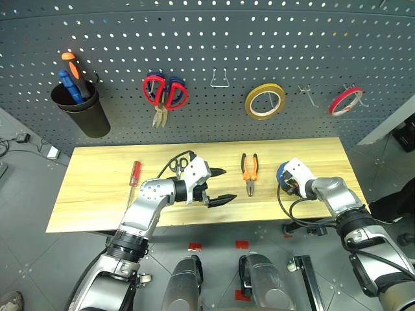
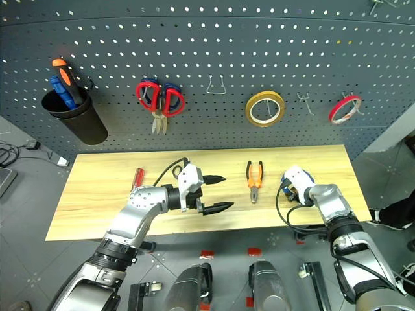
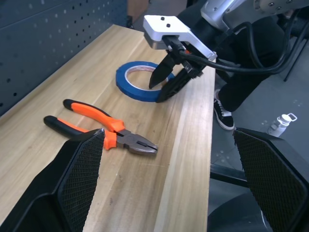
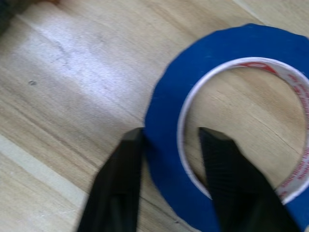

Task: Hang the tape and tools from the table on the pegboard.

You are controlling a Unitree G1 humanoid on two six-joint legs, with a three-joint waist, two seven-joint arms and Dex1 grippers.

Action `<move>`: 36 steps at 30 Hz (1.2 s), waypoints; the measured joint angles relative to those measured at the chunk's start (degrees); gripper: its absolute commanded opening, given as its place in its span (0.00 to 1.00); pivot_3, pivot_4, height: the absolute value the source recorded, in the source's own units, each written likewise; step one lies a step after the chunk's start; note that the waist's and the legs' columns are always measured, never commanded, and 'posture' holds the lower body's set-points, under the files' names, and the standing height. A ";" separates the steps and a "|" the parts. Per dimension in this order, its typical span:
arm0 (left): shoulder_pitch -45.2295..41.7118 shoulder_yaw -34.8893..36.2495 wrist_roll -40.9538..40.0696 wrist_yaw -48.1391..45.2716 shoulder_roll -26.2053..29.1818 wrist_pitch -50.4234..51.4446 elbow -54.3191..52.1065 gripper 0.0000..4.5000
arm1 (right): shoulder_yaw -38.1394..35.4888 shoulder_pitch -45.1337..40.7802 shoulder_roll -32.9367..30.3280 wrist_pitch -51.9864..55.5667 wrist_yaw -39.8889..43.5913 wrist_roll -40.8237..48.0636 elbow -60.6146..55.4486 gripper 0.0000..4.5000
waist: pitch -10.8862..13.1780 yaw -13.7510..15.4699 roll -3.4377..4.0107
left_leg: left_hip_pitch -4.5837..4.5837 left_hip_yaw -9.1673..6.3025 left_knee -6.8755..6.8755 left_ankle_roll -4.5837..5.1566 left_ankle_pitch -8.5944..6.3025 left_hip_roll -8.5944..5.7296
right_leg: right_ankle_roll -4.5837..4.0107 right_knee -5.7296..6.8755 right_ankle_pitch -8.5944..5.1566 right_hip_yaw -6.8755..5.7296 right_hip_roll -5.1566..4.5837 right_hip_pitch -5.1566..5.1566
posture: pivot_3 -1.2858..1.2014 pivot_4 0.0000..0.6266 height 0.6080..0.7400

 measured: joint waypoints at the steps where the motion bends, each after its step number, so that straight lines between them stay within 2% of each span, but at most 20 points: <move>1: 0.02 -0.05 0.00 0.03 -0.11 -0.01 -0.20 1.00 | -0.26 1.26 -0.35 0.71 -0.05 0.03 -2.13 0.15 | 0.00 0.03 0.00 | -0.02 -0.01 0.00 0.00 0.00 0.00 | 0.00 0.00 0.00 0.00 0.00 -0.01 | 0.45 0.45 1.00; 4: 0.10 0.04 -0.02 0.13 -0.13 -0.05 -0.82 1.00 | -2.60 6.99 -0.83 3.54 -0.33 0.87 -10.33 0.15 | 0.00 0.50 0.01 | -0.09 -0.05 -0.02 -0.02 0.01 -0.01 | 0.03 -0.03 -0.02 -0.06 -0.02 -0.05 | 0.45 0.44 1.00; 7: 0.55 0.70 -0.07 1.08 -0.18 -0.29 -1.81 1.00 | -7.13 17.90 -0.74 8.03 -3.29 2.36 -28.07 0.15 | 0.00 0.65 0.04 | -0.20 -0.07 -0.04 -0.05 0.02 -0.02 | 0.11 -0.04 -0.06 -0.09 -0.05 -0.11 | 0.45 0.43 1.00; 8: 0.95 1.40 -0.24 1.65 -0.06 -0.44 -2.42 1.00 | -8.43 23.32 -0.56 8.35 -5.89 1.58 -36.78 0.15 | -0.01 0.67 0.06 | -0.22 -0.10 -0.06 -0.08 0.01 -0.03 | 0.21 -0.02 -0.12 -0.09 -0.06 -0.13 | 0.44 0.43 1.00; 11: 1.36 3.81 -1.16 3.34 0.17 -0.84 -3.21 1.00 | -8.66 31.20 -0.12 7.06 -11.85 -2.61 -52.76 0.15 | -0.01 -0.04 0.06 | -0.13 -0.01 -0.03 -0.18 0.03 -0.04 | 0.29 0.02 -0.11 0.02 -0.06 -0.12 | 0.44 0.42 1.00; 14: 1.37 5.08 -2.02 5.02 -0.12 -1.19 -5.11 1.00 | -7.46 33.06 -0.87 0.87 -18.89 -11.15 -61.55 0.15 | -0.02 -0.61 0.06 | -0.07 -0.01 -0.04 -0.16 0.02 -0.06 | 0.45 0.05 -0.04 0.04 -0.03 -0.12 | 0.44 0.42 1.00; 17: 1.20 6.34 -2.28 7.31 -0.70 -1.37 -5.87 1.00 | -5.27 30.62 -0.96 -5.42 -23.97 -18.58 -67.31 0.15 | -0.02 -0.98 0.05 | -0.03 -0.07 -0.05 -0.53 0.25 -0.04 | 0.61 0.08 -0.09 0.02 0.03 -0.12 | 0.44 0.41 1.00; 21: 0.29 6.45 -2.37 8.93 -2.09 -1.42 -6.64 1.00 | -4.45 22.39 -0.22 -10.39 -25.27 -20.30 -64.58 0.15 | -0.04 -1.00 0.00 | -0.04 -0.07 -0.03 -0.53 0.27 -0.08 | 0.46 0.08 0.03 0.01 0.03 -0.10 | 0.44 0.40 1.00; 29: -1.38 6.45 -2.55 10.71 -3.61 -1.53 -6.62 1.00 | -8.54 9.89 4.58 -15.56 -26.33 -12.75 -42.63 0.15 | -0.08 -0.90 -0.06 | -0.13 0.01 -0.03 -0.52 0.27 -0.10 | 0.43 -0.04 0.04 0.03 -0.04 -0.11 | 0.45 0.40 1.00; 32: -1.40 6.42 -2.58 11.27 -3.72 -1.53 -6.60 1.00 | -9.93 6.55 4.65 -18.49 -26.01 -9.92 -36.56 0.15 | -0.08 -0.96 -0.06 | -0.12 -0.02 -0.06 -0.51 0.27 -0.06 | 0.43 -0.03 0.03 0.01 -0.03 -0.11 | 0.45 0.40 1.00; 36: -1.44 6.38 -2.59 11.47 -3.94 -1.53 -6.59 1.00 | -10.21 5.72 6.25 -20.67 -23.91 -6.06 -34.08 0.15 | -0.08 -0.94 -0.06 | -0.13 -0.02 -0.05 -0.51 0.27 -0.04 | 0.43 -0.01 0.04 0.01 -0.02 -0.11 | 0.46 0.40 1.00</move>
